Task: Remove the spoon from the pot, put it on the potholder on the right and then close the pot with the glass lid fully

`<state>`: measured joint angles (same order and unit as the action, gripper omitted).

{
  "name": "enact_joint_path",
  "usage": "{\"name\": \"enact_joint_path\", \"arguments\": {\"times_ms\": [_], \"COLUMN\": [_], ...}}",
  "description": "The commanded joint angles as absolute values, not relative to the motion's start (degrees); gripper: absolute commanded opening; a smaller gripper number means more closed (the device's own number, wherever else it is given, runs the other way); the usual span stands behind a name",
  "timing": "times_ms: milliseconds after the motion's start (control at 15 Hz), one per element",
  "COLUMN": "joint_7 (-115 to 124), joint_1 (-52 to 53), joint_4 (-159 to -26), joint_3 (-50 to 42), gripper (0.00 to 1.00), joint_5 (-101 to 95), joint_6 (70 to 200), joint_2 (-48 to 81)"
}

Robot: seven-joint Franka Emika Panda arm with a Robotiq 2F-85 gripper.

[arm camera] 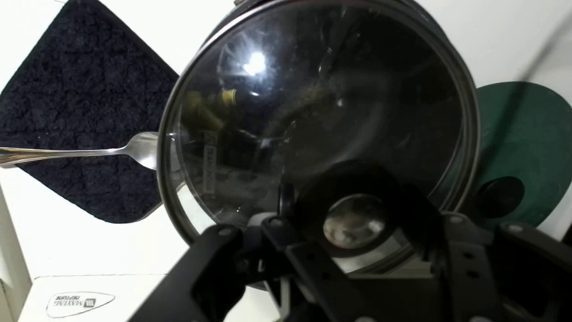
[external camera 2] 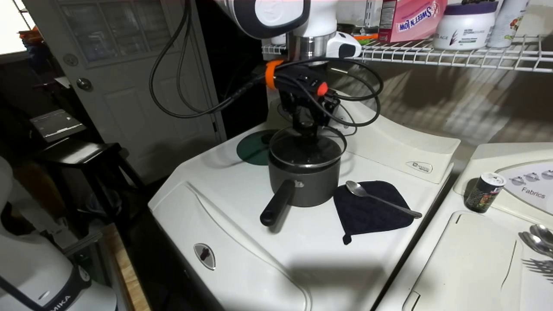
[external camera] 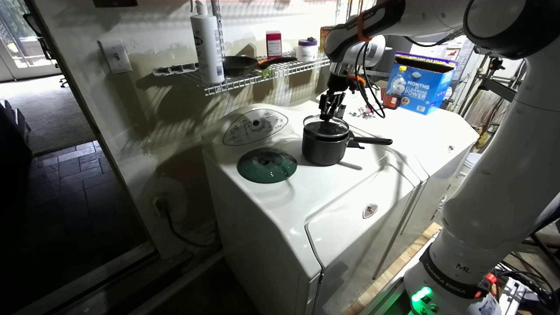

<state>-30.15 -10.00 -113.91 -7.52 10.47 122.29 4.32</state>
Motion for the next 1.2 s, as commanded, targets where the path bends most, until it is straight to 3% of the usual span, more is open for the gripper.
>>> {"name": "enact_joint_path", "arguments": {"times_ms": [0, 1133], "joint_7": [-29.4, -29.8], "joint_1": [-9.5, -8.9], "joint_4": [-115.6, -117.3], "joint_3": [-7.3, -6.7], "gripper": [0.34, 0.34], "joint_5": [7.8, 7.2], "joint_6": [123.6, 125.0], "joint_2": [2.4, 2.2]}}
